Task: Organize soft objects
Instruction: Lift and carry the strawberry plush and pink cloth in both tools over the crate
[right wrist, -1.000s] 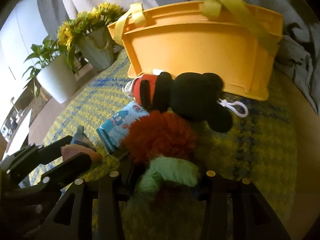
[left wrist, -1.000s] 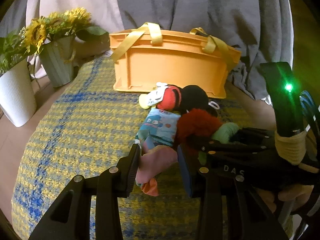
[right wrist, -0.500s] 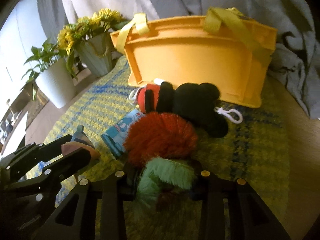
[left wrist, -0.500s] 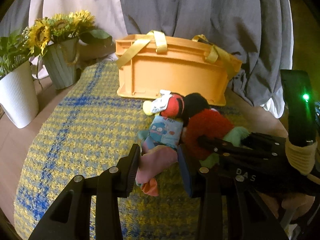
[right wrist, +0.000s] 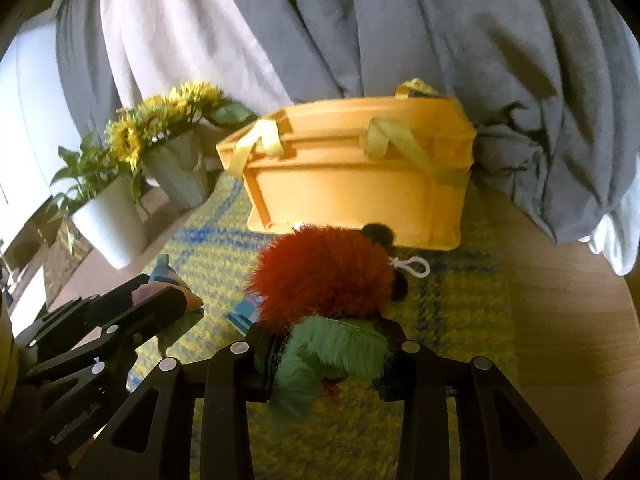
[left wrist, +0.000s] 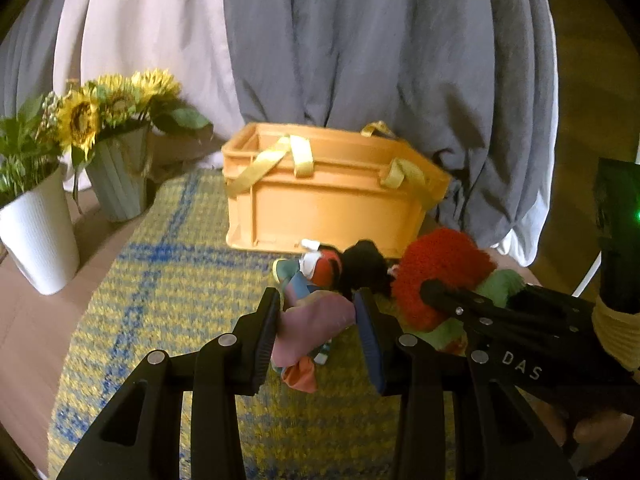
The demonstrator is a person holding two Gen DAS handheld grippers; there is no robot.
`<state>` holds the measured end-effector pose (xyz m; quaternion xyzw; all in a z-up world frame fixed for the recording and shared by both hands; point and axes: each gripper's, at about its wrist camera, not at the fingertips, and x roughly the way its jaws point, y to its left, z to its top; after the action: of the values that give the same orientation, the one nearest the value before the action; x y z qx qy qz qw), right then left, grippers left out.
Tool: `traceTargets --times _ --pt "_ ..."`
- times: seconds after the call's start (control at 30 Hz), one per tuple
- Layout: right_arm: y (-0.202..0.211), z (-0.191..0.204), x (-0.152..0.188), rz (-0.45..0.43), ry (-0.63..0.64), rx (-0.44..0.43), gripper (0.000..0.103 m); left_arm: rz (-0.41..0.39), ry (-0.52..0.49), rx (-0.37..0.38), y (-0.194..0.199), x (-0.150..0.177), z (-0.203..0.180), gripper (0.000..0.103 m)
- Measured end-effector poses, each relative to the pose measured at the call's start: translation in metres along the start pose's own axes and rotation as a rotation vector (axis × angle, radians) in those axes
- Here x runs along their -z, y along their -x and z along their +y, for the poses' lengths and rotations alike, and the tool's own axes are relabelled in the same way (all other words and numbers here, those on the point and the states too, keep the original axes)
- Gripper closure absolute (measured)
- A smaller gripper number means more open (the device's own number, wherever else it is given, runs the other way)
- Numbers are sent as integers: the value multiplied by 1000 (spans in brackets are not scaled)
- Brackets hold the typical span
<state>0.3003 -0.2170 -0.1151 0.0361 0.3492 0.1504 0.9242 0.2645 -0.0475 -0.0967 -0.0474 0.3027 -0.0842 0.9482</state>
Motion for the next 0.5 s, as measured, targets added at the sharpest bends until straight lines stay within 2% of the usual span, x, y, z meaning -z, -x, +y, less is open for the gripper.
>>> traceTargets --times 0.5 --pt "59 23 -32 -157 -22 70 67 -136 -51 67 40 -40 -1 65"
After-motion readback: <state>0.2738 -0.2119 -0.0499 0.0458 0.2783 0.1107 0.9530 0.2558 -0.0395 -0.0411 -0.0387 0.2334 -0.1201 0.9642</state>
